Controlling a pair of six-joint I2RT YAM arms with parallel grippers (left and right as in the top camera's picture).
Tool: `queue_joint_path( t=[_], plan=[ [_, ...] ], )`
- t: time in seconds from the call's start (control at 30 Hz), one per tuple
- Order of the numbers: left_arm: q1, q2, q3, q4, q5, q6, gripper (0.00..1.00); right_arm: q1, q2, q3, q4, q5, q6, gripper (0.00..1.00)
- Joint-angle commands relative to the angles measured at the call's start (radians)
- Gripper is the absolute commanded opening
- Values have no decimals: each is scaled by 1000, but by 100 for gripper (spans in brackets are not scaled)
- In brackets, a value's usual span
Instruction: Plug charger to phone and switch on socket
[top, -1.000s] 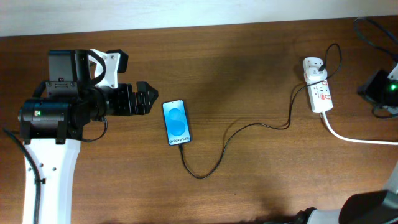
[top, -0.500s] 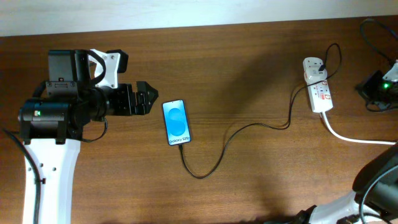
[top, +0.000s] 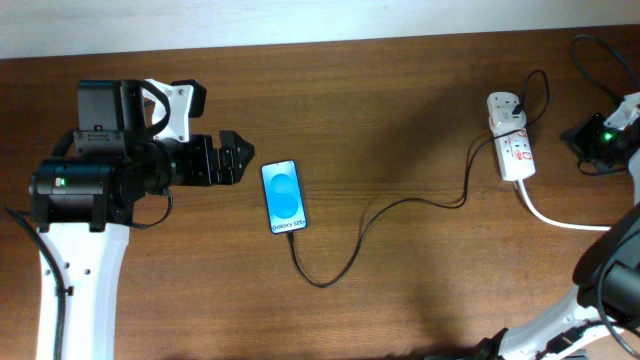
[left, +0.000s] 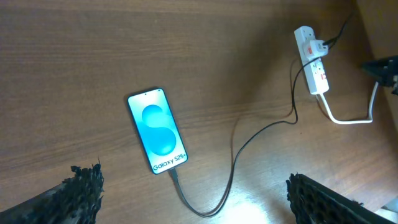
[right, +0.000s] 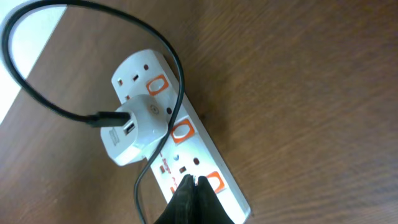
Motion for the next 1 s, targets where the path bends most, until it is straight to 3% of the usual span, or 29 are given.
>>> queue_joint_path(
  t=[0.0, 0.97],
  plan=[
    [5, -7, 9, 0, -3, 1, 99, 35, 54, -10, 26, -16, -7, 4],
    [5, -7, 9, 0, -3, 1, 99, 85, 201, -10, 203, -82, -6, 4]
  ],
)
